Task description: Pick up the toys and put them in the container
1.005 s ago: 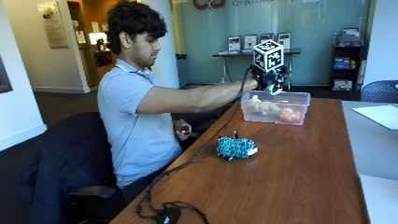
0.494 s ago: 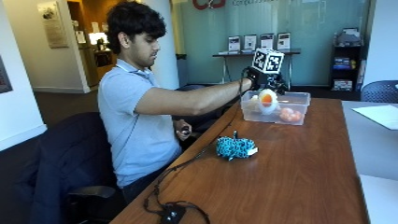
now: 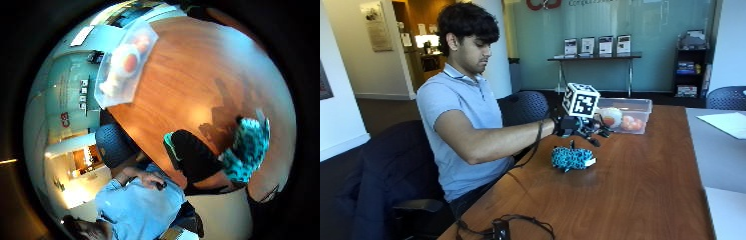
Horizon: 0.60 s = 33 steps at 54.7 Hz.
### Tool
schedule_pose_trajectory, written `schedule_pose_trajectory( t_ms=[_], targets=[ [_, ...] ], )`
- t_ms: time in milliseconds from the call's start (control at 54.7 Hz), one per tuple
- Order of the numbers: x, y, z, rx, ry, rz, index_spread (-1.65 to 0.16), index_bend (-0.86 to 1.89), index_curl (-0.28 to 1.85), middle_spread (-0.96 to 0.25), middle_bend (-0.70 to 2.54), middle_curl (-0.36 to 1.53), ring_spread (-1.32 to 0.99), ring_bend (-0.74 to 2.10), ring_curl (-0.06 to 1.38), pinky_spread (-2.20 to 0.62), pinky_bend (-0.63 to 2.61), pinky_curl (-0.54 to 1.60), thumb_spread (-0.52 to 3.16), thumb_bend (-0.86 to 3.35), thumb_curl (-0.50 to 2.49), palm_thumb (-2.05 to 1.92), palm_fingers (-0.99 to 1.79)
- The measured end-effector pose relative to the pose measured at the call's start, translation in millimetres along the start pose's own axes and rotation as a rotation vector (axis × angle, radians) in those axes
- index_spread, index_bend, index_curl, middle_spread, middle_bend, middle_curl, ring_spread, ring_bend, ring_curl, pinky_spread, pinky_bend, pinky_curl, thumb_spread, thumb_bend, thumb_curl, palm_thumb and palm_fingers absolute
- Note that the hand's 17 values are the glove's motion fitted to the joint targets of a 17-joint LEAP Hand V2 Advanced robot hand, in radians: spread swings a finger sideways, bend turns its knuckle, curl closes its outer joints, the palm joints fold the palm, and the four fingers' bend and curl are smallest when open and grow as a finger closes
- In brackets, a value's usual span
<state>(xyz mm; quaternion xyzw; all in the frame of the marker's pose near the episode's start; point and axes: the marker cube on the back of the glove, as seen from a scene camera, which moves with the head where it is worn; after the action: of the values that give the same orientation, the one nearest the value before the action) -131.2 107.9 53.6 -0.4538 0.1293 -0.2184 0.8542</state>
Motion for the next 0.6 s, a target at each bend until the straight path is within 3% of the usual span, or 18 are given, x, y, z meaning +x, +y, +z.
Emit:
schedule_pose_trajectory(
  t_ms=[292,366,457,475,512,603],
  targets=[
    [11,39,89,-0.115,-0.050,0.035,-0.33,0.14,0.28,0.04,0.09,0.20,0.02,0.18,0.27,0.04,1.26,0.38,1.37,0.01,0.29,0.05,-0.13],
    [8,34,105,-0.050,-0.076,0.004,-0.33,0.15,0.27,0.05,0.08,0.18,0.02,0.25,0.28,-0.05,1.34,0.40,1.44,0.05,0.30,0.13,-0.07],
    [10,27,99,0.228,-0.041,-0.012,-0.29,0.41,0.34,0.07,0.03,0.11,-0.01,0.56,0.35,-0.18,1.25,0.36,1.68,0.23,0.34,0.33,0.34],
    [12,27,97,0.256,-0.039,-0.018,-0.28,0.43,0.34,0.07,0.03,0.10,-0.01,0.58,0.35,-0.19,1.25,0.36,1.69,0.26,0.35,0.36,0.34],
    [14,25,94,0.286,-0.049,-0.028,-0.27,0.54,0.38,0.05,0.12,0.11,-0.05,0.67,0.37,-0.22,1.25,0.35,1.64,0.34,0.41,0.52,0.65],
    [18,18,79,0.333,-0.116,-0.024,-0.23,0.70,0.47,0.02,0.18,0.13,-0.11,0.76,0.42,-0.27,1.19,0.36,1.53,0.41,0.52,0.70,0.82]
  ],
)
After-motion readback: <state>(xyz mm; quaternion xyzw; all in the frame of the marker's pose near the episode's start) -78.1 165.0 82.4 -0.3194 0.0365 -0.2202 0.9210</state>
